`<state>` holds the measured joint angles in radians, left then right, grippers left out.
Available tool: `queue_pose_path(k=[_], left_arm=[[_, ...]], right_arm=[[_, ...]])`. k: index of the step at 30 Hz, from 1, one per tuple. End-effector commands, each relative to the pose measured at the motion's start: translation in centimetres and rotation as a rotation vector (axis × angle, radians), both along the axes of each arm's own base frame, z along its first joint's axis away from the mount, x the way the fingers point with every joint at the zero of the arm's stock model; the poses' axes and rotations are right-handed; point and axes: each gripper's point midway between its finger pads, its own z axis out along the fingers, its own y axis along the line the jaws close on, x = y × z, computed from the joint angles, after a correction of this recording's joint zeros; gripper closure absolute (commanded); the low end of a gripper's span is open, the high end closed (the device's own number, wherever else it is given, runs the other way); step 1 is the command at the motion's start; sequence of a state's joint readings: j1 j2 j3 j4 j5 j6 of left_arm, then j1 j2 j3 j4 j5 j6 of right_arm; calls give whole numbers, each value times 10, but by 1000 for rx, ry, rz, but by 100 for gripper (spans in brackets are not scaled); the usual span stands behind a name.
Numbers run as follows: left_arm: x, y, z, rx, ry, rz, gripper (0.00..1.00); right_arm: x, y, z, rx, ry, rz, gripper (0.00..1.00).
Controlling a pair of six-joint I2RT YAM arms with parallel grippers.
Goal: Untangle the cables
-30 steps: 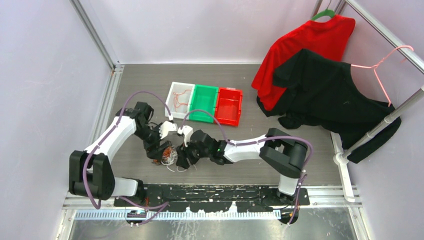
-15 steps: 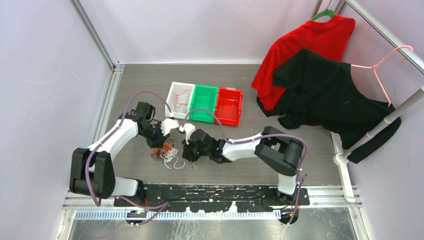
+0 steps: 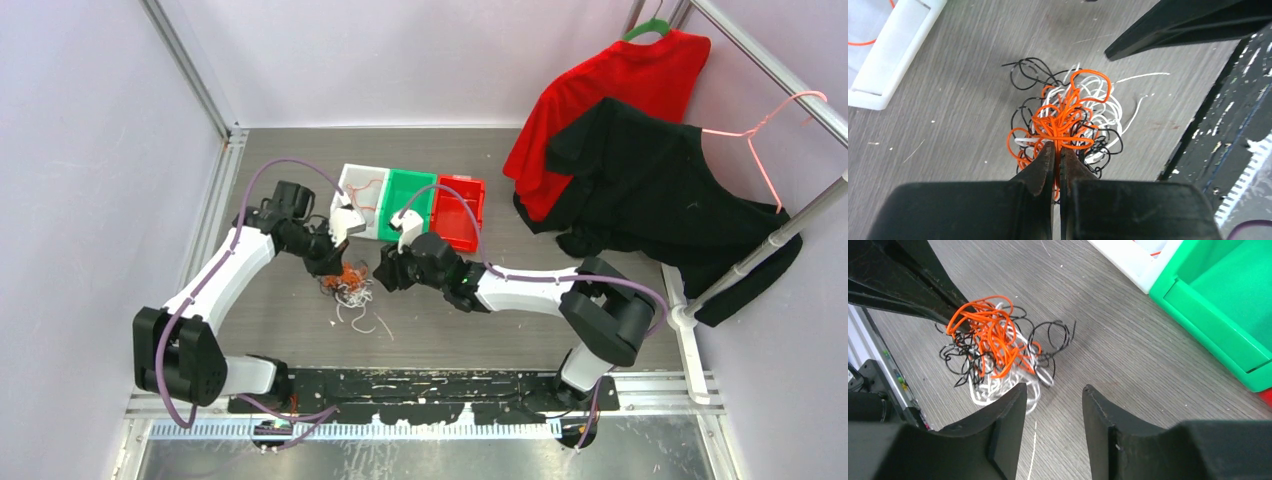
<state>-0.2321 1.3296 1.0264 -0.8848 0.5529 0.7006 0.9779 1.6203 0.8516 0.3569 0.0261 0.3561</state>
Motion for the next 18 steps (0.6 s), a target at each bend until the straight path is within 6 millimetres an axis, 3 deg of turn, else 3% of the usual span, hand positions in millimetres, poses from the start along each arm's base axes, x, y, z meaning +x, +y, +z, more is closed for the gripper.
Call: queue_pose_path(k=[1,8,13,18], left_arm=[[-4,-17,30,-93,3,38,100],[4,-9,22,-55,6,142,100],[6,1,11,-26,-33,216,100],[10,9,-1,8,-41,292,100]], right_arm=[[-3,7,30,94,-66,40,47],[-31,20,19,136,-33,199,45],[-40,24,15,133,-34,240,44],[-46,34,-3,61,-40,247,45]])
